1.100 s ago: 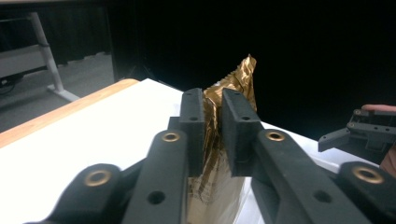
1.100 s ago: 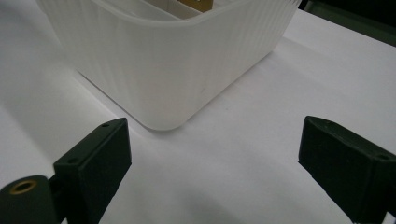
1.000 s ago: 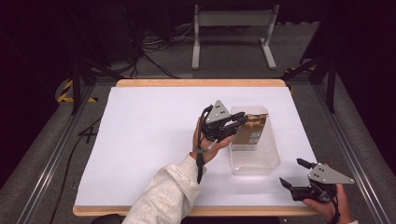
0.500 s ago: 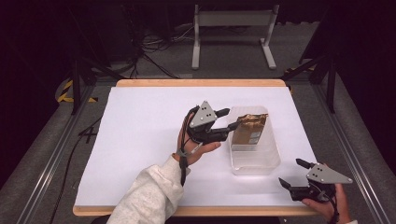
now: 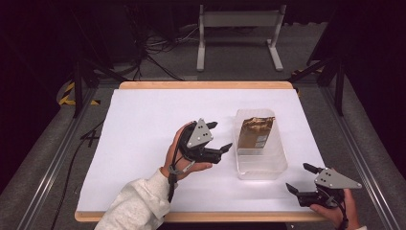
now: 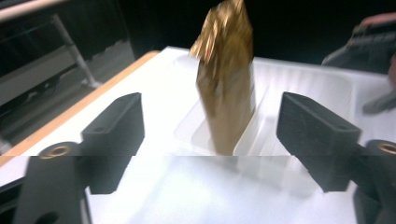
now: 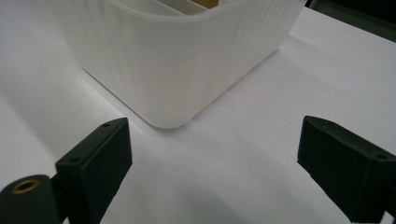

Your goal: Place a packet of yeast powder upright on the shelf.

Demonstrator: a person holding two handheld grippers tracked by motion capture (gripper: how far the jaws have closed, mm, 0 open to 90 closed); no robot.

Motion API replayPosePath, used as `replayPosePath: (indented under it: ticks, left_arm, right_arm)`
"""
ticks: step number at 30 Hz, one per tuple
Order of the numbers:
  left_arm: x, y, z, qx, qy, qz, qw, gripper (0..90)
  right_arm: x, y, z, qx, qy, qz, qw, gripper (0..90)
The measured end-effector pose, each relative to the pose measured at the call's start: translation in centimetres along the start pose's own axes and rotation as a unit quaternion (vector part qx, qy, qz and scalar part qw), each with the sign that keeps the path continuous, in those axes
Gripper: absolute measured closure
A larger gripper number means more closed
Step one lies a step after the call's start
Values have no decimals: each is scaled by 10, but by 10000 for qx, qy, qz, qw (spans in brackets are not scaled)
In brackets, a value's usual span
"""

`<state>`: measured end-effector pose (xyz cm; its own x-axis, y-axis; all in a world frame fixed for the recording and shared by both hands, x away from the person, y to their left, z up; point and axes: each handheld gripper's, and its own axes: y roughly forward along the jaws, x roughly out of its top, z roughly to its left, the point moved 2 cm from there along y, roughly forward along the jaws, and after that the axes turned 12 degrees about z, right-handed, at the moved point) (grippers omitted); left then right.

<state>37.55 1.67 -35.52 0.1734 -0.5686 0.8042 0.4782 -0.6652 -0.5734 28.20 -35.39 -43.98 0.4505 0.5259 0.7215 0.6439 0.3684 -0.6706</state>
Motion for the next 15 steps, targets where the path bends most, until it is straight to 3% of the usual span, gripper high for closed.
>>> replayPosePath:
  ticks: [2, 7, 15]
  left_arm:
    - [-5, -1, 2, 120, 76, 133, 9998, 189]
    - [-25, -5, 7, 175, 73, 361, 9992, 150]
    - [-53, -14, 6, 300, 287, 656, 9970, 86]
  right_arm:
    - [1, 1, 1, 7, -31, 1, 10000, 111]
    - [0, 1, 1, 14, -34, 20, 10000, 110]
    - [0, 2, 1, 55, -42, 62, 10000, 108]
